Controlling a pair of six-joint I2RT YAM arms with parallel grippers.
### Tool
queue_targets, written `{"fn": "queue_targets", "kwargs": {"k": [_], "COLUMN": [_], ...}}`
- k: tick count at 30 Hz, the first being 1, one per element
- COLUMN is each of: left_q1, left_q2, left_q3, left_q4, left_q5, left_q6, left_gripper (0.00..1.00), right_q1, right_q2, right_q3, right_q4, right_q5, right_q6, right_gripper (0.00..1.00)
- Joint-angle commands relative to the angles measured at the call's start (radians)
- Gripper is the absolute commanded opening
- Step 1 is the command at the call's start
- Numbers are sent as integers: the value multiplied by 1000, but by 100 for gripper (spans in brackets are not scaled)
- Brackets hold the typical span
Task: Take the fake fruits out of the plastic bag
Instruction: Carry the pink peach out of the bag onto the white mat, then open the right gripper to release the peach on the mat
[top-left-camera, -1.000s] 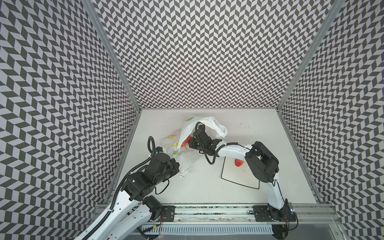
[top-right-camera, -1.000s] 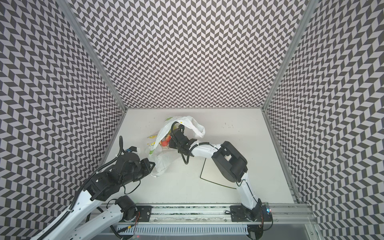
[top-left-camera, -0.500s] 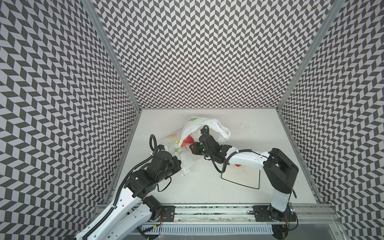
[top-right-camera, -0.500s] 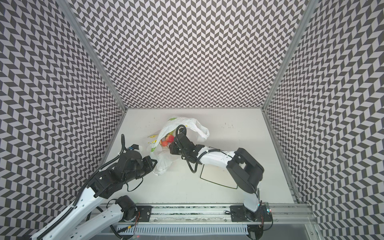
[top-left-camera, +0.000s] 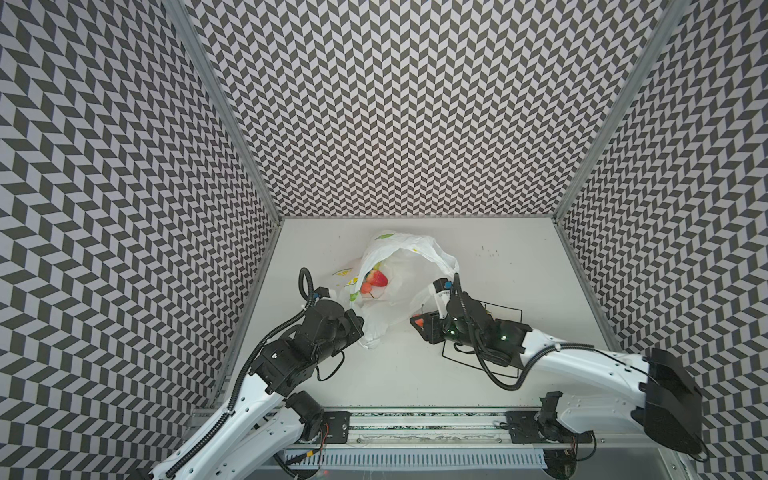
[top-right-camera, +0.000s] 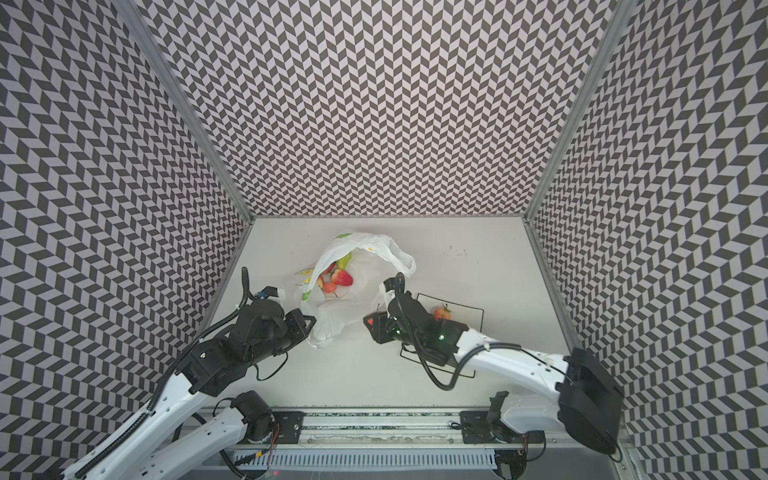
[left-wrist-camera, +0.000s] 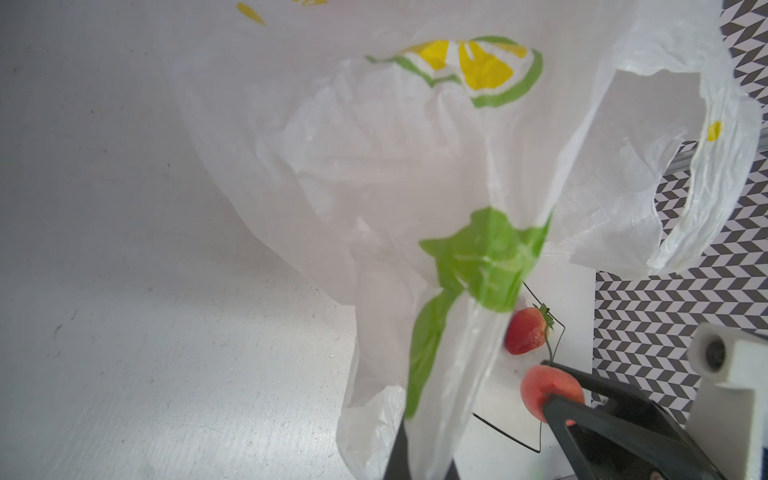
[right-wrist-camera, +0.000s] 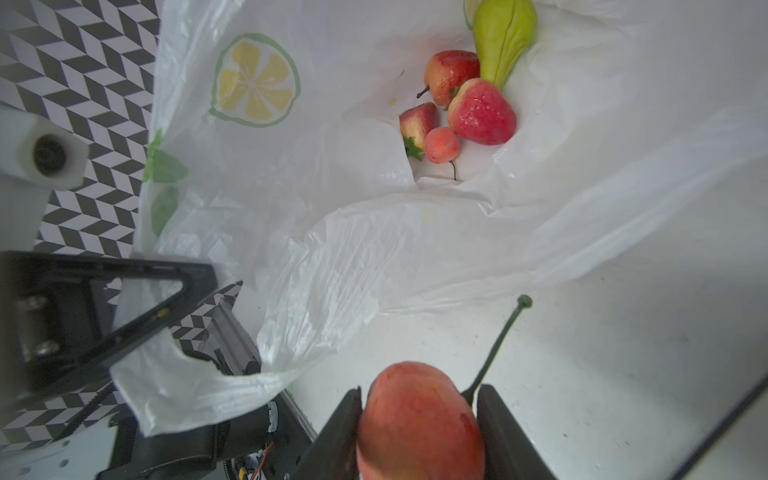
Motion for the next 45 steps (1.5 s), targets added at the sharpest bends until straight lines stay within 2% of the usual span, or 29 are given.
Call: {"fn": "queue_targets", "kwargs": {"k": [1, 3, 5, 8, 11, 16, 22, 35, 45], "left_q1": [-6, -6, -6, -6, -6, -5, -6, -5, -5], "left_q2": [-10, -9, -13, -26, -33, -30, -36, -33, -34], "left_q3": [-15, -14, -13, -19, -21, -20, -23, 1, -6], "left_q4": [26, 25, 21, 22, 23, 15, 12, 12, 25], "left_q5": [-32, -36, -43, -47, -47, -46, -58, -55, -52], "left_q6": [-18, -16, -13, -18, -17, -3, 4, 22, 29], "left_gripper": [0, 0, 0, 0, 0, 0, 0, 0, 0], "right_q1": [2, -2, -29, -102, -218, -408, -576, -676, -701], "right_q2": [-143, -227, -286, -336, -368, -341, -249, -71, -79], "right_q3": [-68, -119, -145, -171, -205, -217, -241, -320, -311], "right_q4": [-162, -237, -330, -459, -511, -485, -309, -88, -134], "right_q5": [136, 202, 222, 228, 218, 216, 139, 41, 30], "right_q6": [33, 99, 162, 247, 281, 228, 176, 168, 159], "right_gripper": [43, 43, 42, 42, 42, 42, 42, 44, 70]}}
